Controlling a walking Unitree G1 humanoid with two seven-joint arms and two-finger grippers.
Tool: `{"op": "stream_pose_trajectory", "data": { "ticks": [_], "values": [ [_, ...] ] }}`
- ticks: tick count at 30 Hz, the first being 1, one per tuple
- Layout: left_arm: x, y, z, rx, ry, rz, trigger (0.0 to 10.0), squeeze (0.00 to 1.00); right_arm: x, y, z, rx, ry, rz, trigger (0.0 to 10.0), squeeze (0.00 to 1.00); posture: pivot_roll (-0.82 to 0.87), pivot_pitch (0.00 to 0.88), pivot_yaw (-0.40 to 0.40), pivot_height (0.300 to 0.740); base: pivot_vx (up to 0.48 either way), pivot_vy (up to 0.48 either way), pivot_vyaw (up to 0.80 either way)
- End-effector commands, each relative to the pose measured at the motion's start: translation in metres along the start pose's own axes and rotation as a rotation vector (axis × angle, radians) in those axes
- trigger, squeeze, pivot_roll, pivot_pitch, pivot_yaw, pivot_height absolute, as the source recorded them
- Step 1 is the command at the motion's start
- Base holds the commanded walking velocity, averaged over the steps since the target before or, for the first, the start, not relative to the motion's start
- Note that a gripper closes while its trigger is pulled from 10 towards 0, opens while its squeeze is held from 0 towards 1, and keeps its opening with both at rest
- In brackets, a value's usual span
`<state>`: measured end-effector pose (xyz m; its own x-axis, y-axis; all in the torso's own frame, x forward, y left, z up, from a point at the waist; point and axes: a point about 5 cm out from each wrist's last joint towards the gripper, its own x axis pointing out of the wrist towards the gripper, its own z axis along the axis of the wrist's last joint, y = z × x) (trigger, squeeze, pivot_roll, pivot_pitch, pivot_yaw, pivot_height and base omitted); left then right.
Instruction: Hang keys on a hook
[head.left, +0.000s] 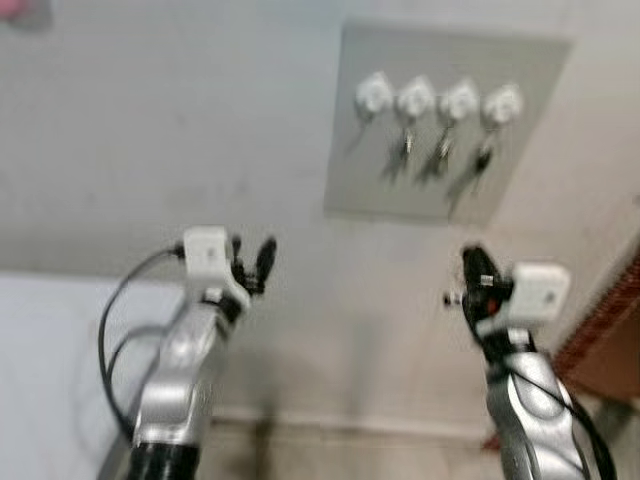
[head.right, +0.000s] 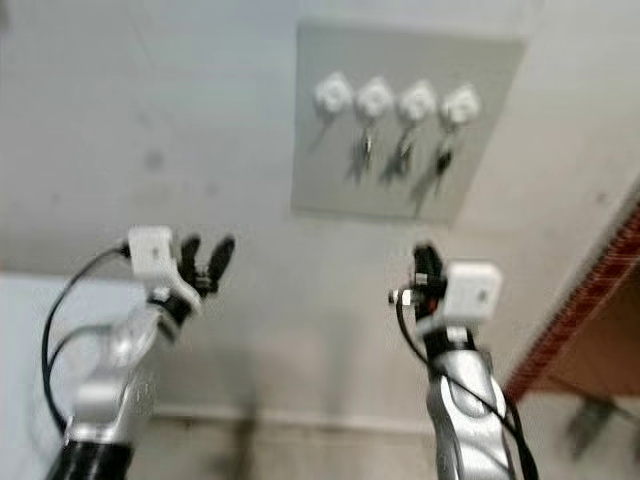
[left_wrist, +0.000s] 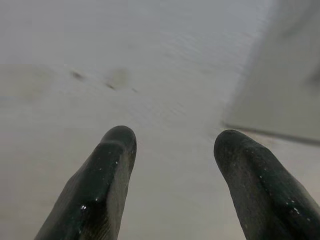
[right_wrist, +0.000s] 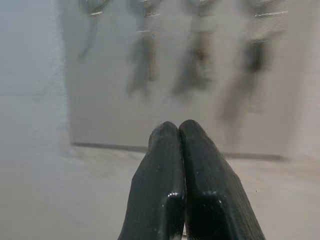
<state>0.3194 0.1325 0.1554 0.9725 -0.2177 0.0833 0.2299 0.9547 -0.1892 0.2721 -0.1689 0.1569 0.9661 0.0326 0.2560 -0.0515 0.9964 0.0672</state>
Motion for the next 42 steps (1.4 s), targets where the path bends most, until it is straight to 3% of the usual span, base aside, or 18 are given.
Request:
{"op": "stream_pose_trajectory", "data": {
  "ticks": [1,6,12,16,42],
  "values": [
    [-0.003,0.01,0.002,-0.022,-0.003,0.045,10.0,0.0,0.003,0.007,0.004,0.015,-0.019,0.023,10.0,0.0,-0.05,0.0,-0.033,0.74,0.48,0.0,0.0],
    [-0.004,0.01,0.004,-0.055,-0.024,0.057,10.0,0.0,0.002,0.007,0.004,0.015,-0.017,0.023,10.0,0.0,-0.05,0.0,-0.033,0.74,0.096,0.0,0.0],
    [-0.004,0.007,0.005,-0.018,-0.02,0.046,10.0,0.0,0.002,0.009,0.002,0.016,-0.005,0.03,10.0,0.0,-0.05,0.0,-0.033,0.74,0.0,0.0,0.0],
    [-0.005,0.001,0.005,0.05,-0.02,-0.002,10.0,0.0,0.002,0.009,-0.001,0.02,0.01,0.042,10.0,0.0,-0.04,0.0,-0.033,0.74,0.0,0.0,0.0],
    [-0.003,-0.006,0.005,0.067,-0.027,-0.039,10.0,0.0,0.005,0.009,-0.007,0.035,0.061,0.03,10.0,0.0,-0.04,0.0,-0.035,0.74,0.0,0.0,-0.08]
  ]
}}
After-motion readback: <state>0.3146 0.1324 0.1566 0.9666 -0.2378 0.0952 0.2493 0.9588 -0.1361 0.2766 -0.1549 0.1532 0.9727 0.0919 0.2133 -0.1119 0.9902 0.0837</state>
